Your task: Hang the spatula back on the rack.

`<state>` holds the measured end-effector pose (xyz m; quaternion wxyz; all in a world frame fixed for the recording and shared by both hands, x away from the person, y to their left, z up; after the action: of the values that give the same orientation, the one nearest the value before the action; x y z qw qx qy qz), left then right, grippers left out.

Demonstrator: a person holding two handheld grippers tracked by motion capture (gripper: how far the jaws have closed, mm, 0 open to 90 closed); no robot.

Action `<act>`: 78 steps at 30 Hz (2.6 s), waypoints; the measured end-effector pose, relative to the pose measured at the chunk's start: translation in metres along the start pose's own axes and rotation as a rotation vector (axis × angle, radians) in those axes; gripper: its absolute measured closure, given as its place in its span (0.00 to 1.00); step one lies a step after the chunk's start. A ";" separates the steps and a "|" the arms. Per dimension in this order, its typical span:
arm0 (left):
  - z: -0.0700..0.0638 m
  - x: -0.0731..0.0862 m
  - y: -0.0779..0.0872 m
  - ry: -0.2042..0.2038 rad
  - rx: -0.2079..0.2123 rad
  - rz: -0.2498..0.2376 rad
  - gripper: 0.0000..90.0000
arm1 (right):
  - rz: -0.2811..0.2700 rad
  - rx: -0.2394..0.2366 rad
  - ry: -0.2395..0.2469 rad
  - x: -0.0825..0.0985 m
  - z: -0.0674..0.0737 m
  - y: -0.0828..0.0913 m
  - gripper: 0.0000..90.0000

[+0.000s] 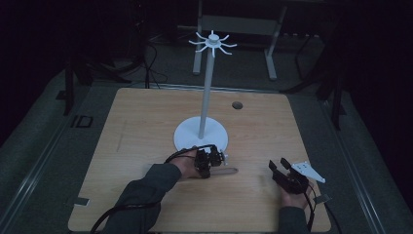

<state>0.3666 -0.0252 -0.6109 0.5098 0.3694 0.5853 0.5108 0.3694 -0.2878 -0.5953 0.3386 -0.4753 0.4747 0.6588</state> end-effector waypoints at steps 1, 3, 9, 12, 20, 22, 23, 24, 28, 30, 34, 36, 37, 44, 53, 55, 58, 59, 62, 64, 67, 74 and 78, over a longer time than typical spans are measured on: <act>0.001 0.000 0.001 0.003 -0.002 -0.006 0.84 | -0.001 0.000 0.001 0.000 0.000 0.000 0.50; 0.001 0.001 0.002 0.011 0.000 -0.022 0.84 | 0.000 0.000 0.001 0.000 0.000 0.000 0.50; 0.006 0.002 0.014 0.041 -0.027 -0.062 0.84 | -0.001 0.001 0.001 0.000 0.000 0.000 0.50; 0.009 0.003 0.019 0.062 -0.045 -0.086 0.84 | -0.001 0.001 0.001 0.000 0.000 0.000 0.50; 0.013 0.000 0.035 0.134 -0.078 -0.204 0.84 | -0.002 0.002 0.001 0.000 0.000 0.000 0.50; 0.015 -0.001 0.039 0.149 -0.090 -0.229 0.84 | -0.002 0.003 0.002 0.000 0.000 0.000 0.50; 0.015 -0.002 0.040 0.154 -0.095 -0.240 0.84 | -0.002 0.003 0.002 0.000 0.000 0.000 0.50; 0.015 -0.003 0.042 0.159 -0.099 -0.250 0.84 | -0.002 0.003 0.001 0.000 0.000 0.000 0.50; 0.015 -0.007 0.050 0.178 -0.123 -0.298 0.84 | -0.001 0.002 0.000 0.000 0.000 0.000 0.50; 0.014 -0.009 0.055 0.190 -0.140 -0.322 0.84 | -0.001 0.002 0.001 0.000 0.000 0.000 0.50; 0.014 -0.013 0.066 0.223 -0.181 -0.373 0.84 | -0.002 0.002 0.003 0.000 0.000 0.000 0.50; 0.014 -0.014 0.071 0.236 -0.197 -0.393 0.84 | -0.002 0.002 0.002 0.000 0.000 0.000 0.50; 0.015 -0.015 0.074 0.247 -0.207 -0.407 0.84 | -0.002 0.003 0.002 0.000 0.000 0.000 0.50; 0.016 -0.019 0.094 0.293 -0.280 -0.511 0.84 | -0.002 0.003 0.002 0.000 0.000 0.000 0.50; 0.016 -0.020 0.116 0.378 -0.348 -0.624 0.84 | -0.002 0.003 0.001 0.000 0.000 0.000 0.50; 0.016 -0.020 0.120 0.391 -0.366 -0.644 0.84 | -0.002 0.003 0.001 0.000 0.000 0.000 0.50; 0.015 -0.020 0.124 0.409 -0.376 -0.675 0.84 | -0.002 0.003 0.001 0.000 0.000 0.000 0.50; 0.016 -0.020 0.126 0.415 -0.382 -0.684 0.84 | -0.002 0.003 0.001 0.000 0.000 0.000 0.50; 0.017 -0.019 0.129 0.433 -0.398 -0.709 0.84 | -0.003 0.003 0.000 0.000 0.000 0.000 0.50; 0.017 -0.019 0.131 0.452 -0.409 -0.724 0.84 | -0.003 0.003 0.001 0.000 0.000 0.000 0.50; 0.018 -0.018 0.135 0.484 -0.436 -0.756 0.84 | -0.003 0.003 0.000 0.000 0.000 0.000 0.49; 0.016 -0.016 0.141 0.531 -0.480 -0.807 0.84 | -0.003 0.003 0.000 0.000 0.000 0.000 0.49; 0.015 -0.017 0.144 0.560 -0.492 -0.839 0.84 | -0.003 0.003 0.001 0.000 0.000 0.000 0.49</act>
<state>0.3723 -0.0081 -0.4664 0.5654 -0.1746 0.6589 0.4644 0.3695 -0.2881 -0.5950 0.3401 -0.4759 0.4750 0.6575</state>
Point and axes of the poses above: each handheld gripper's, and its own axes: y roughly backward along the jaws, x roughly out of its underside, z roughly to its left, the point moved 9 cm from there along -y, roughly forward along the jaws, and after that the axes turned 5 degrees about -z, right-handed, at the moved point
